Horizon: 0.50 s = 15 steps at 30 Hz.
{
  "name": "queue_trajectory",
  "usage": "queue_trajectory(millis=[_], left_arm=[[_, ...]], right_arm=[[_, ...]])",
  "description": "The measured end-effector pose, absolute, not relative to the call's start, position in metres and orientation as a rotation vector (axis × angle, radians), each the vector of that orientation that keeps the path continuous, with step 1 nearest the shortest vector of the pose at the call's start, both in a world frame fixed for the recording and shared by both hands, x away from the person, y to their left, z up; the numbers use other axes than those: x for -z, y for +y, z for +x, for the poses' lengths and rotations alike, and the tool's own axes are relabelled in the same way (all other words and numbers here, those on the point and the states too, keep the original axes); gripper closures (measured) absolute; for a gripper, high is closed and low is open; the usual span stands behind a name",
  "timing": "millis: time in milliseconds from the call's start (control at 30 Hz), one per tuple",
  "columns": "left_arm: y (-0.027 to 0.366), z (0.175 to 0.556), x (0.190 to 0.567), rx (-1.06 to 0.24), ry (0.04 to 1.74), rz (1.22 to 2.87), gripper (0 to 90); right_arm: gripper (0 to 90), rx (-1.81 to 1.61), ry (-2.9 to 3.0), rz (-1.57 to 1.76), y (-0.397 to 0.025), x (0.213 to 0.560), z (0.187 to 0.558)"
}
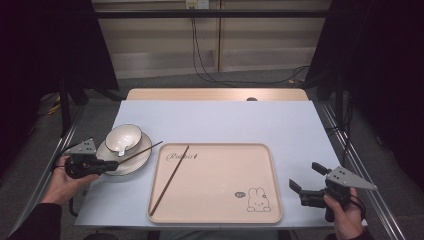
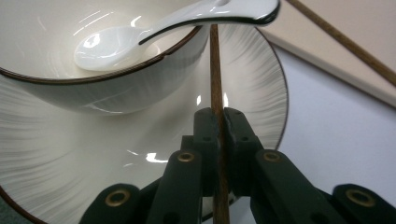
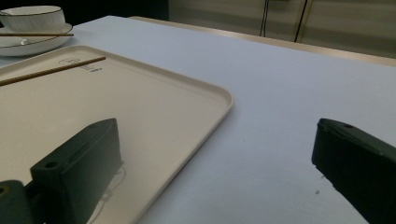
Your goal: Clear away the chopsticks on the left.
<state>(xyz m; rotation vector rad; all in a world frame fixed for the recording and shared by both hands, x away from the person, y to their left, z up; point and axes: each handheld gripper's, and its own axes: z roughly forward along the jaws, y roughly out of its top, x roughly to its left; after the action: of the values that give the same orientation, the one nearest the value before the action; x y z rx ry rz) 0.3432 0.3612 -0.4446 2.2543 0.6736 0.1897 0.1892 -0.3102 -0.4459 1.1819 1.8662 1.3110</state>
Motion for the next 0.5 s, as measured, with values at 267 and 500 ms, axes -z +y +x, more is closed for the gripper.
queue_trajectory(millis=[267,500], left_arm=[[0.352,0.336,0.438,-0.138,0.709,2.221,84.8],[0.34,0.322,0.438,-0.079,0.729,2.152,84.8]], right_arm=[[0.9,-1.311,1.867,1.178,-0.31,0.446,0.189],[0.9,-1.311,1.866,1.181,-0.31,0.446,0.189]])
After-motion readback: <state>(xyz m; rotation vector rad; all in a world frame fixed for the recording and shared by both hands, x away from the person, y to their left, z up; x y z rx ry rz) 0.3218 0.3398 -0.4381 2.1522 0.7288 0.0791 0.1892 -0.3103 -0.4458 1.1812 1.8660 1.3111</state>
